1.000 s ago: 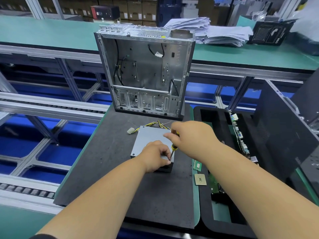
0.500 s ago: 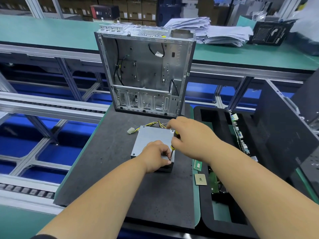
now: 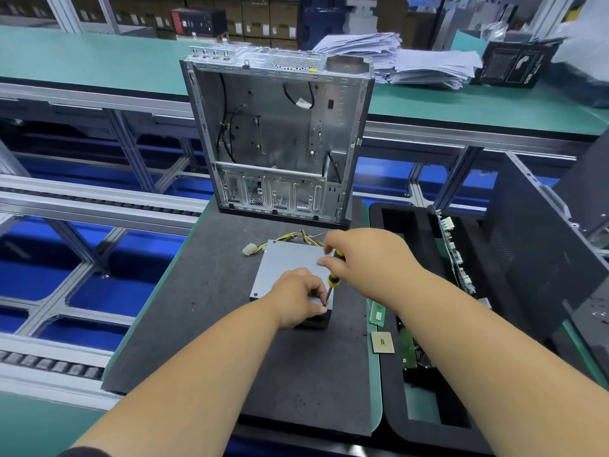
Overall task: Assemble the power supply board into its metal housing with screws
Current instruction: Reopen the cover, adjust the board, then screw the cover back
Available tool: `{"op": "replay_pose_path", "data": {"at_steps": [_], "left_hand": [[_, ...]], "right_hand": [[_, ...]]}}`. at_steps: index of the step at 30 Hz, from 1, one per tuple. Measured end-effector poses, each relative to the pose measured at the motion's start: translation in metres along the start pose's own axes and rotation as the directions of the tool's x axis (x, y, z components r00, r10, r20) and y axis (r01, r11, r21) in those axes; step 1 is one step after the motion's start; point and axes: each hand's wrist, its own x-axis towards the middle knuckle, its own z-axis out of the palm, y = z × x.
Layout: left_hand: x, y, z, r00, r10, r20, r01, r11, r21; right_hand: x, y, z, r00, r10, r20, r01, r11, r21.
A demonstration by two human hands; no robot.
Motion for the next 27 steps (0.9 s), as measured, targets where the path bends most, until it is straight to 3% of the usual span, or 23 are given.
{"op": "replay_pose_path", "data": {"at_steps": [2, 8, 11, 13, 20, 27], "left_hand": [[0.0, -0.001, 0.0, 1.0, 0.002, 0.002, -0.002, 1.0, 0.003], [0.0, -0.001, 0.0, 1.0, 0.009, 0.002, -0.009, 1.0, -0.02], [0.001, -0.002, -0.001, 1.0, -0.001, 0.01, 0.001, 1.0, -0.015], [0.0, -0.002, -0.001, 1.0, 0.001, 0.017, -0.001, 1.0, -0.003], [0.001, -0.003, 0.0, 1.0, 0.008, 0.006, -0.008, 1.0, 0.005], [0.002, -0.001, 0.002, 0.999, 0.01, -0.031, -0.01, 1.0, 0.012]], "right_hand": [[-0.001, -0.001, 0.004, 0.999, 0.036, 0.0, -0.036, 0.998, -0.055], [-0.003, -0.003, 0.0, 1.0, -0.019, -0.017, 0.021, 0.994, 0.106], [-0.002, -0.004, 0.002, 0.998, 0.034, -0.047, -0.033, 0.999, 0.033], [-0.003, -0.005, 0.004, 0.998, 0.064, -0.021, -0.064, 0.998, -0.028], [-0.006, -0.009, -0.005, 0.995, -0.045, 0.084, 0.036, 0.993, 0.109], [0.001, -0.014, 0.001, 0.98, 0.195, 0.04, -0.196, 0.98, 0.026]]}}
